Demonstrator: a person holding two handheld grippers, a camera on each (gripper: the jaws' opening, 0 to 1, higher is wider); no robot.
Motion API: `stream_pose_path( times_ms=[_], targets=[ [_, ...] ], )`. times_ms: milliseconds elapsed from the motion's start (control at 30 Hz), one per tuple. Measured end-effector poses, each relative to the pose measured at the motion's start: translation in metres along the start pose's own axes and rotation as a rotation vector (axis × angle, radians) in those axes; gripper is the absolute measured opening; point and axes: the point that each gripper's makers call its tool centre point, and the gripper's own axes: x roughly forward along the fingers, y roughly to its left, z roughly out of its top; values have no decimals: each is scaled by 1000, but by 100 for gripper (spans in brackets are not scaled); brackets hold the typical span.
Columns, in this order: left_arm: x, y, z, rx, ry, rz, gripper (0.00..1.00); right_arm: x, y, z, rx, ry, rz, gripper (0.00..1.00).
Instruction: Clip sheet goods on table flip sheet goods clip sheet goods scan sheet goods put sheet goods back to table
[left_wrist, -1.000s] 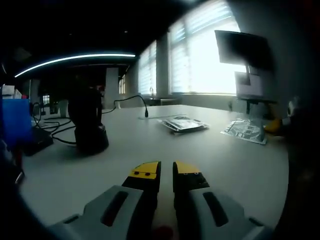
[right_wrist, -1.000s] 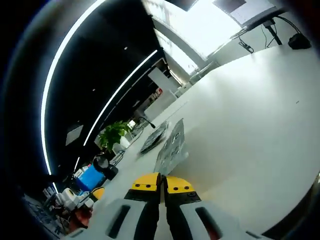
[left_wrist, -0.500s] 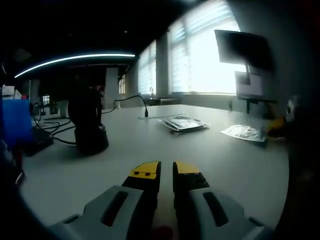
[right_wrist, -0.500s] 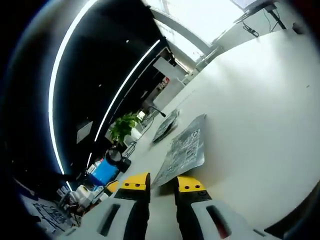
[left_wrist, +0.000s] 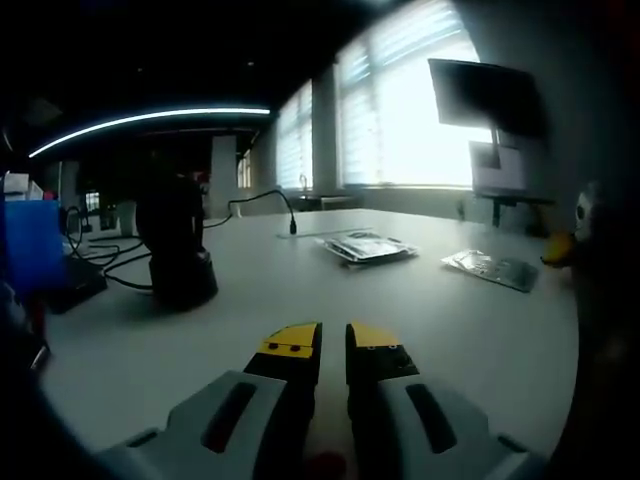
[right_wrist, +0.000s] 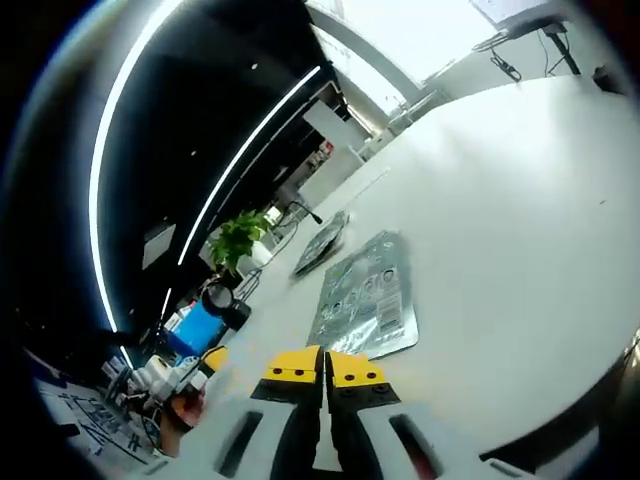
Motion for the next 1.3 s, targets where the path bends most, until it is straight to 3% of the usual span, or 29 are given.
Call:
stream_pose_path(
  times_ms=[267, 367, 400, 533, 800, 1067, 1300],
  targets=[
    [0, 0, 1, 0, -3, -1, 2, -3, 2, 13, -75, -44, -2, 0],
    [-1, -1, 1, 3, -4, -2, 2, -3, 3, 20, -200, -67, -9, 0],
    [-1, -1, 1, 4, -5, -3, 2, -3, 5, 21, -284, -66, -1, 0],
    [-1, -1, 1, 4, -6, -5, 2, -5, 12, 32, -396, -113, -1, 0],
    [1, -3, -3, 28, 17, -2, 2, -11, 14, 44, -404, -136, 31, 0],
    [0, -3, -3, 36, 23, 1, 2, -8, 2, 58, -526, -143, -15, 0],
    [1, -2, -3, 36, 20, 0, 2, -4, 1, 64, -615, -133, 5, 0]
  ],
)
